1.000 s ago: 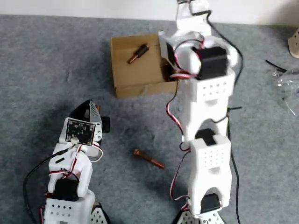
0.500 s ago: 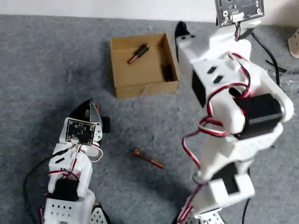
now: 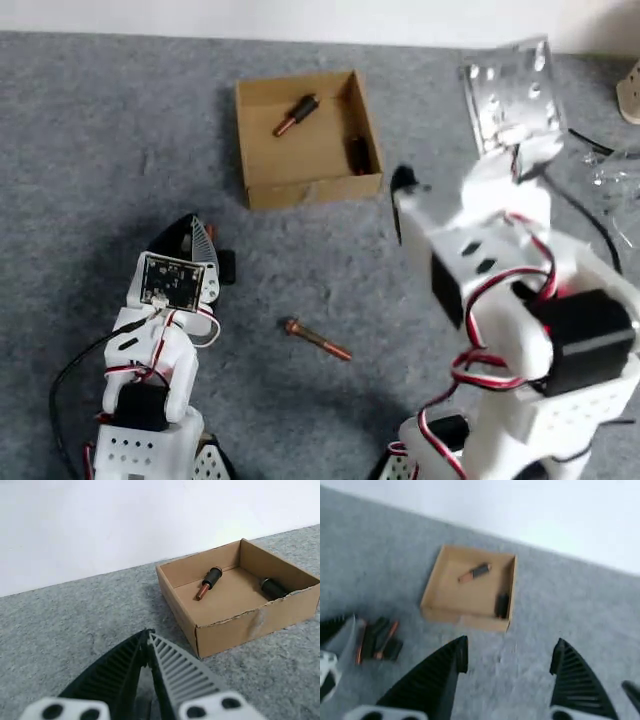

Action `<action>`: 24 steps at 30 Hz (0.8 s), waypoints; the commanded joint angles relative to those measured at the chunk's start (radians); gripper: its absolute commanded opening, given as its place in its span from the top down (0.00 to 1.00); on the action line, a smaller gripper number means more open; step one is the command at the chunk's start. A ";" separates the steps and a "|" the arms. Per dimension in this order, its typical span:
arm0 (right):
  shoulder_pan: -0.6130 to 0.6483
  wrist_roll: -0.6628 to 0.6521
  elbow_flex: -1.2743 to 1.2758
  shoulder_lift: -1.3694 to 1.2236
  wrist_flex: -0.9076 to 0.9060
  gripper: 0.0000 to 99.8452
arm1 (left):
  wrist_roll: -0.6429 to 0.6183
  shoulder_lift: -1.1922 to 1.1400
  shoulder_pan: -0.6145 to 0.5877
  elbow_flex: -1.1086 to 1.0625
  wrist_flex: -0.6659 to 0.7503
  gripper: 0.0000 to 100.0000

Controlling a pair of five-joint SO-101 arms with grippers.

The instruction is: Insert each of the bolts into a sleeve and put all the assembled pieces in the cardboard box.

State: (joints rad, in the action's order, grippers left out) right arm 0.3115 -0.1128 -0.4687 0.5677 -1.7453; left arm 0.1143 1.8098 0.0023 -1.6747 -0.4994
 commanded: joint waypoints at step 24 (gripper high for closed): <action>0.163 -0.002 1.504 0.418 0.812 0.75 | 0.008 0.004 0.019 -0.021 0.021 0.99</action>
State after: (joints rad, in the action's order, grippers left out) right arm 0.4342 -0.1097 1.0242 0.9544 -1.0104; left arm 0.1143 1.8098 0.0023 -1.6747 -0.4994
